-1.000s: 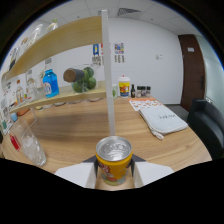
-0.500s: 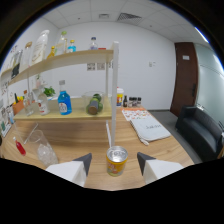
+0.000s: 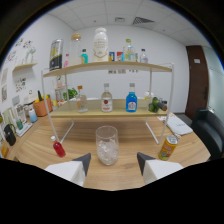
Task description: Make me a cup of Vodka Sunrise.
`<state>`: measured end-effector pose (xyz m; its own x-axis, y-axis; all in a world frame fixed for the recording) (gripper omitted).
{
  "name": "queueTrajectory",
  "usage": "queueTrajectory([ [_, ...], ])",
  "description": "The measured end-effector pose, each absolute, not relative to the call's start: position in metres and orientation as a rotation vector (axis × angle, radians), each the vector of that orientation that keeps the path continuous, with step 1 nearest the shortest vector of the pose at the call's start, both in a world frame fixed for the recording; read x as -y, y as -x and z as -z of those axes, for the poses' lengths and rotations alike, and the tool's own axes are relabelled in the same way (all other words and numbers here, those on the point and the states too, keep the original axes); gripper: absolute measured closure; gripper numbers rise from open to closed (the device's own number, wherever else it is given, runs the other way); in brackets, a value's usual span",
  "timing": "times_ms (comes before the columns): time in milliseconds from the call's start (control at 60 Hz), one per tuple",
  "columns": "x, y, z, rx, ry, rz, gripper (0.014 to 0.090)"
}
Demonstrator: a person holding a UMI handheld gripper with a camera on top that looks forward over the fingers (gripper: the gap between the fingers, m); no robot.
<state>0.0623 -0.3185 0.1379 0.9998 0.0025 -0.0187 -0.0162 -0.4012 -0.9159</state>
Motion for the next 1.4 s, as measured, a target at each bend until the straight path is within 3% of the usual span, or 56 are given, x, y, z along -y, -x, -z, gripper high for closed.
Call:
queueTrajectory([
  [317, 0.241, 0.024, -0.218, 0.072, 1.805, -0.08, 0.0181],
  [533, 0.167, 0.049, -0.223, 0.059, 1.792, -0.059, 0.0212],
  [717, 0.121, 0.056, -0.2, 0.034, 1.846, -0.049, 0.033],
  [967, 0.103, 0.055, -0.188, 0.02, 1.862, -0.022, 0.0671],
  [1400, 0.115, 0.058, -0.198, 0.037, 1.856, -0.03, 0.0694],
])
